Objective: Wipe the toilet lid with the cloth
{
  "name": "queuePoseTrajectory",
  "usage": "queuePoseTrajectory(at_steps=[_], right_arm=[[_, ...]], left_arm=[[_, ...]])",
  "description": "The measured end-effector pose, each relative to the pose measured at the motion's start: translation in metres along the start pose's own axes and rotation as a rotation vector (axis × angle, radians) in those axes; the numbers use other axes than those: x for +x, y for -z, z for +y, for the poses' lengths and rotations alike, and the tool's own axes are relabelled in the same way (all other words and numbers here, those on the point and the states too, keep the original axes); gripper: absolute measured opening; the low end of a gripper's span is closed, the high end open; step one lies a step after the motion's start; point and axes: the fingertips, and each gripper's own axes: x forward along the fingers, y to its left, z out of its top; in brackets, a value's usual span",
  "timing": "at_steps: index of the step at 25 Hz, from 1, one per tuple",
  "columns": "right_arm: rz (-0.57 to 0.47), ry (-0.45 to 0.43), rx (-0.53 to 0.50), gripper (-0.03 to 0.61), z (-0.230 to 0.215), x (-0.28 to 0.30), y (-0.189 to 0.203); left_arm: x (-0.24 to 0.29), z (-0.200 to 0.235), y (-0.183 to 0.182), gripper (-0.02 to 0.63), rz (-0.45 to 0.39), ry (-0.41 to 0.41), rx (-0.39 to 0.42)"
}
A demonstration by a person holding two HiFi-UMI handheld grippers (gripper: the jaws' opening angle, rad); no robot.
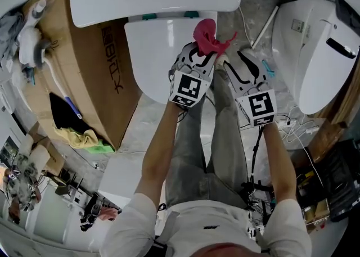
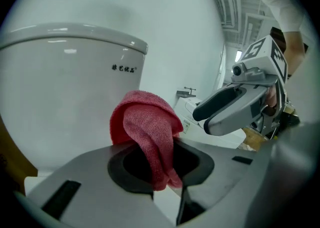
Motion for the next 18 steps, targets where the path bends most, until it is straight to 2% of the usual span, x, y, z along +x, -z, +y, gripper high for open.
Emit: queuePoseTrajectory(at_steps=[7, 18], right_arm=[[-0.006, 0.042, 0.058, 0.198, -0.012, 0.014, 0.024], [0.000, 0.038, 0.066, 0.198, 0.001, 0.054, 0.028]], left_arm=[[0.036, -0.005, 0.033, 0.109, 0.041, 0.065, 0.006], [0.054, 0.027, 0.078, 0.109, 0.167, 0.033, -0.016]])
